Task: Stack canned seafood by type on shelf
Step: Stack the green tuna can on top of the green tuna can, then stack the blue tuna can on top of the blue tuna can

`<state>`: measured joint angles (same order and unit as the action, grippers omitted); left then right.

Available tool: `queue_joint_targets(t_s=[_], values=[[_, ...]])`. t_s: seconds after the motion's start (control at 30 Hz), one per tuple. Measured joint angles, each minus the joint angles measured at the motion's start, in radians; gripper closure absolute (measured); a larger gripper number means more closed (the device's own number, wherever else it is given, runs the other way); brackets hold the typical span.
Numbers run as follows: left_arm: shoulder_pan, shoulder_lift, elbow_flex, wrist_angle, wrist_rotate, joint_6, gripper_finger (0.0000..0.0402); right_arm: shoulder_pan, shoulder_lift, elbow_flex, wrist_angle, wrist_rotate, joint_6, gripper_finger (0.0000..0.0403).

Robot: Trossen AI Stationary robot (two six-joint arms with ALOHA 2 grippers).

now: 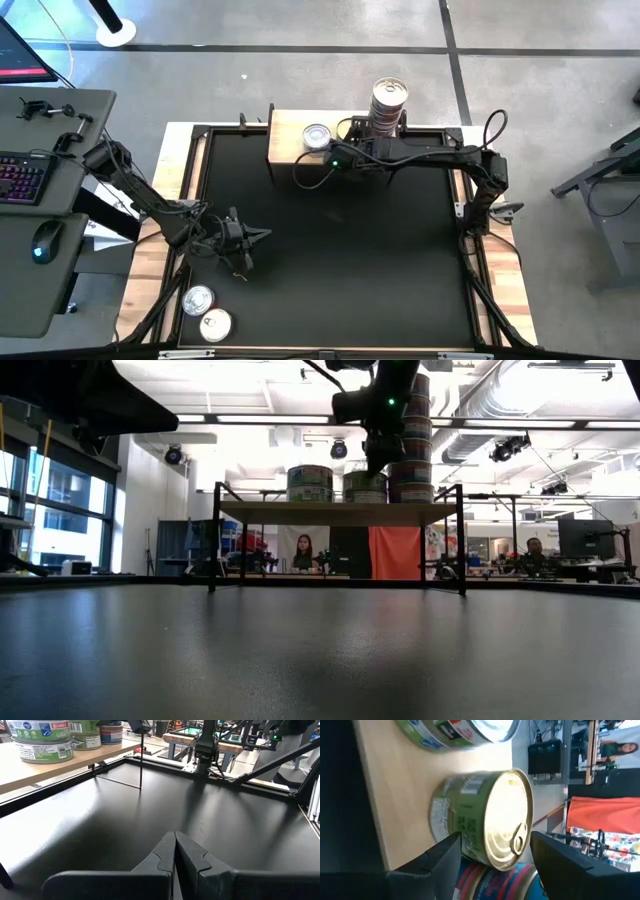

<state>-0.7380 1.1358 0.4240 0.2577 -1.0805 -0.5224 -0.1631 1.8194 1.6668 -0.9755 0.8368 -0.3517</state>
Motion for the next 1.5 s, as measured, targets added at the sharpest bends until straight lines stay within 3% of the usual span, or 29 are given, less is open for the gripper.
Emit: queue_joint_targets(t_s=[0.2, 0.37, 0.6, 0.7, 0.77, 0.9, 0.97, 1.03, 1.13, 1.27, 1.4, 1.5], values=[[0.0, -0.001, 0.0, 0.0, -0.003, 0.014, 0.0401, 0.006, 0.0, 0.053, 0.002, -0.013, 0.015, 0.0176], [0.017, -0.04, 0.032, 0.007, 0.024, 0.136, 0.0401, 0.021, 0.0, 0.137, -0.011, -0.061, 0.044, 0.0176], [0.101, -0.044, 0.13, -0.049, 0.333, 0.25, 0.0402, 0.068, 0.0, 0.263, -0.056, -0.105, 0.162, 0.0176], [0.078, 0.003, 0.204, -0.216, 0.508, 0.23, 0.0401, 0.099, -0.003, 0.299, -0.176, -0.234, 0.327, 0.0188], [0.008, 0.047, 0.269, -0.366, 0.556, 0.228, 0.0401, 0.13, -0.009, 0.292, -0.281, -0.331, 0.419, 0.0209], [-0.157, 0.116, 0.388, -0.596, 0.569, 0.086, 0.0402, 0.241, -0.051, 0.162, -0.377, -0.476, 0.565, 0.0295], [-0.245, 0.139, 0.419, -0.65, 0.6, -0.058, 0.0401, 0.31, -0.102, 0.037, -0.309, -0.536, 0.637, 0.0355], [-0.337, 0.165, 0.438, -0.652, 0.606, -0.203, 0.0402, 0.381, -0.164, -0.112, -0.2, -0.586, 0.719, 0.0389], [-0.435, 0.21, 0.455, -0.688, 0.612, -0.44, 0.0401, 0.475, -0.241, -0.322, -0.005, -0.641, 0.898, 0.0382], [-0.497, 0.273, 0.466, -0.753, 0.65, -0.692, 0.0402, 0.574, -0.309, -0.501, 0.215, -0.646, 1.064, 0.0395], [-0.489, 0.353, 0.465, -0.787, 0.832, -0.794, 0.0402, 0.636, -0.316, -0.599, 0.325, -0.644, 1.113, 0.0396], [-0.473, 0.395, 0.466, -0.753, 0.9, -0.812, 0.0402, 0.667, -0.316, -0.631, 0.366, -0.635, 1.111, 0.04]])
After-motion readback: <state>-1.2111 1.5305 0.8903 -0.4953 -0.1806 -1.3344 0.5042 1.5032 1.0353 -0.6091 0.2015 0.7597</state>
